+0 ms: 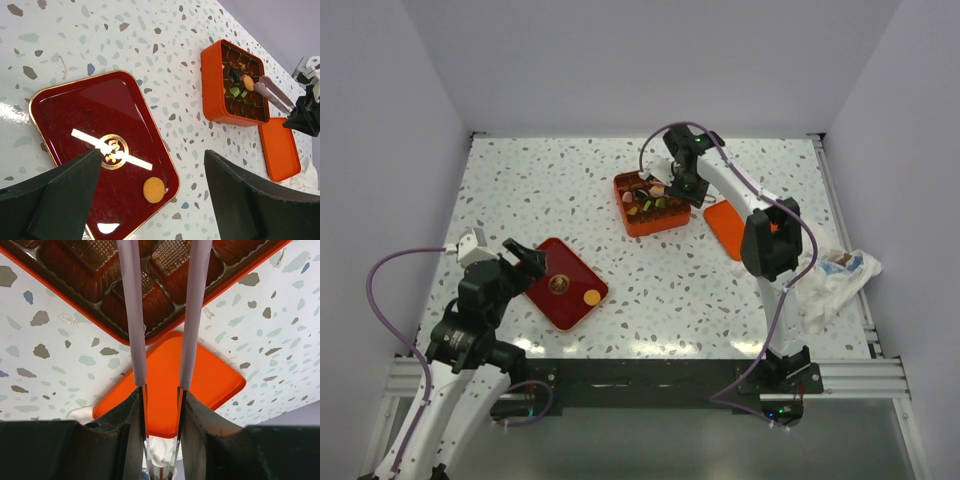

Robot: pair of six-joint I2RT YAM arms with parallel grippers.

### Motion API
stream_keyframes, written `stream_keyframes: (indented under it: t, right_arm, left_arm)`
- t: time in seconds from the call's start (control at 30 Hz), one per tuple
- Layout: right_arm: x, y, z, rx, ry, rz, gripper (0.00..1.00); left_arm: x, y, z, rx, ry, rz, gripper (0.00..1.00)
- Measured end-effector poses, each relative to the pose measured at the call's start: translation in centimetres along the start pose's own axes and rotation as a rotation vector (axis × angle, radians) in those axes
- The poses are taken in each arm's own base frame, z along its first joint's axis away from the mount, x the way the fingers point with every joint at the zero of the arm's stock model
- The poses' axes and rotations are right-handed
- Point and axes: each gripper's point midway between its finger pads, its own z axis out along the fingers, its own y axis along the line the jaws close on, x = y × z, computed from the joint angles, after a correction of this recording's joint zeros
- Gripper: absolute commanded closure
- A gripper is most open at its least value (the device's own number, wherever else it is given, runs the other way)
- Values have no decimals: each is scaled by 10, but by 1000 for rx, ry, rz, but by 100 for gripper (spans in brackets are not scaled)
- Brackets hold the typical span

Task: Pack the cookies
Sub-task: Place the fake cookies in the packing box.

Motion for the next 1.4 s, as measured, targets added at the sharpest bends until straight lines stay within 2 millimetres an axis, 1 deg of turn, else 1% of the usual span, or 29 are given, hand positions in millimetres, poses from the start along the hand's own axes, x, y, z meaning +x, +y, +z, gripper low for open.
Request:
stream_keyframes:
  t: [0.27, 0.37, 0.47, 0.73, 1.4]
  right_arm:
    - [1, -3, 0, 17, 13, -20, 67]
    - [1, -4, 4, 17, 17, -23, 67]
    - [1, -3, 7, 13, 23, -27, 66]
    - [-2, -2, 7, 22, 30, -48, 64]
    - [2, -13, 8, 73, 67, -81, 64]
  left_arm:
    - [0, 0, 0, 0, 0, -6, 12]
    - [0, 0, 0, -1, 1, -6, 12]
    - [0, 0, 0, -1, 1, -6, 12]
    - [0, 0, 0, -1, 1, -6, 12]
    - [0, 0, 0, -1, 0, -6, 12]
